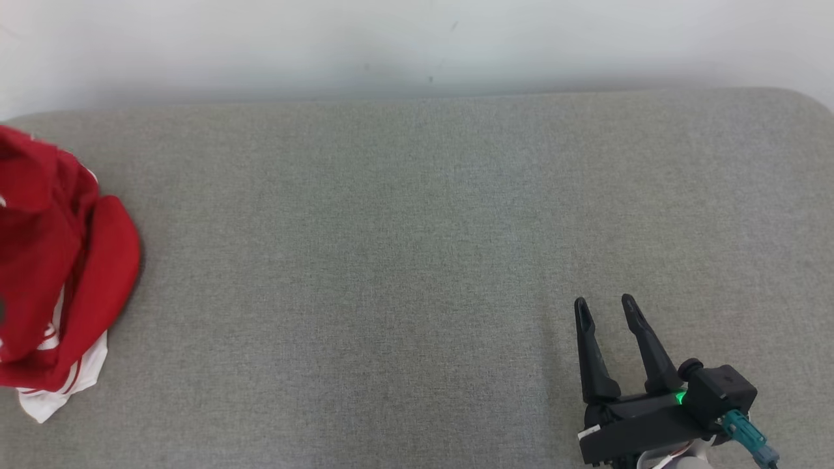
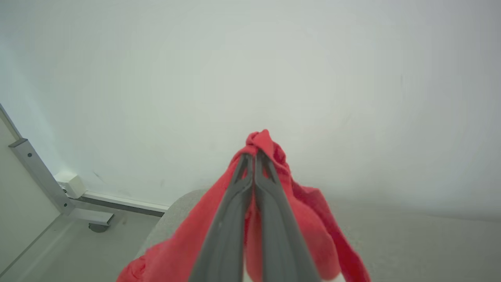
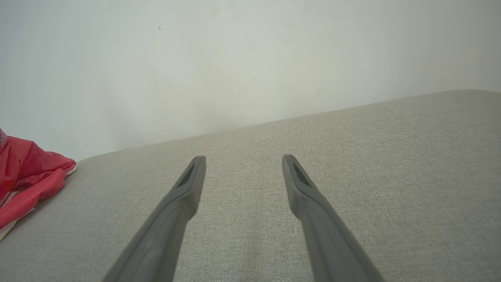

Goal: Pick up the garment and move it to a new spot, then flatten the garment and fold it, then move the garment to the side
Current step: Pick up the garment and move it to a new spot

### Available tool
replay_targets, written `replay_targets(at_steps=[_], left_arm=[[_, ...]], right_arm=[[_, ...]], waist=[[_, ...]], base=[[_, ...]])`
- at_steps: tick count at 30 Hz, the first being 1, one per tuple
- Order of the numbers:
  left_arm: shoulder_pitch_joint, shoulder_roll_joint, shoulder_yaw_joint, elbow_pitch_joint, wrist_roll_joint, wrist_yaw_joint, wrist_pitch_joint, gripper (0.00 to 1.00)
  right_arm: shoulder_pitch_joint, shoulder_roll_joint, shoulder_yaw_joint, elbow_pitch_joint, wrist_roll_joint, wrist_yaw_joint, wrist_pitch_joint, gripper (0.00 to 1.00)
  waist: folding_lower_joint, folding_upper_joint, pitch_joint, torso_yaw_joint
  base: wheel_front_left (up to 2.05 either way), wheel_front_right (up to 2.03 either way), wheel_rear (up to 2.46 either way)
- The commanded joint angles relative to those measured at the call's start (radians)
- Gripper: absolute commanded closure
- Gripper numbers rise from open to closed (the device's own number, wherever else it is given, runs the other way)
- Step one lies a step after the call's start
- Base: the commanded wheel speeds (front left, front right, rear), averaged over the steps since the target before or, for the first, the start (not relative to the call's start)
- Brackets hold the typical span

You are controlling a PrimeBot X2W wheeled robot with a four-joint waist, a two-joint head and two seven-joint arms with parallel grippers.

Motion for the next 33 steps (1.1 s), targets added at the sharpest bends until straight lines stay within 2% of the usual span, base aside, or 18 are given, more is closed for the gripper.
replay_targets(at_steps=[1, 8, 15, 25, 33], left_arm=[[-0.027, -0.001, -0.004, -0.026, -0.009, 0.003, -0.011, 1.0], [-0.107, -0.015, -0.017, -0.179, -0.028, 0.002, -0.009, 1.0], [-0.142, -0.054, -0.056, -0.336, -0.024, 0.012, 0.029, 1.0], [-0.206, -0.189, -0.136, -0.52, -0.044, 0.046, 0.086, 1.0], [-0.192, -0.287, -0.191, -0.582, -0.063, 0.063, 0.093, 1.0]], right_arm=[[0.012, 0.0, 0.004, 0.001, 0.007, -0.002, -0.001, 0.0], [0.024, 0.0, 0.01, -0.001, 0.014, -0.002, -0.001, 0.0], [0.035, 0.0, 0.019, 0.001, 0.023, -0.002, -0.001, 0.0], [0.039, 0.0, 0.022, 0.001, 0.033, -0.002, -0.001, 0.0], [0.039, 0.0, 0.026, -0.005, 0.039, -0.002, -0.001, 0.0]], waist=[[0.0001, -0.0001, -0.017, 0.002], [0.0001, -0.0001, -0.037, -0.038], [0.0001, -0.0001, -0.054, -0.116], [0.0001, -0.0001, -0.054, -0.223], [0.0001, -0.0001, -0.04, -0.262]], base=[[0.0, 0.0, 0.0], [0.0, 0.0, 0.0], [0.0, 0.0, 0.0], [0.0, 0.0, 0.0], [0.0, 0.0, 0.0]])
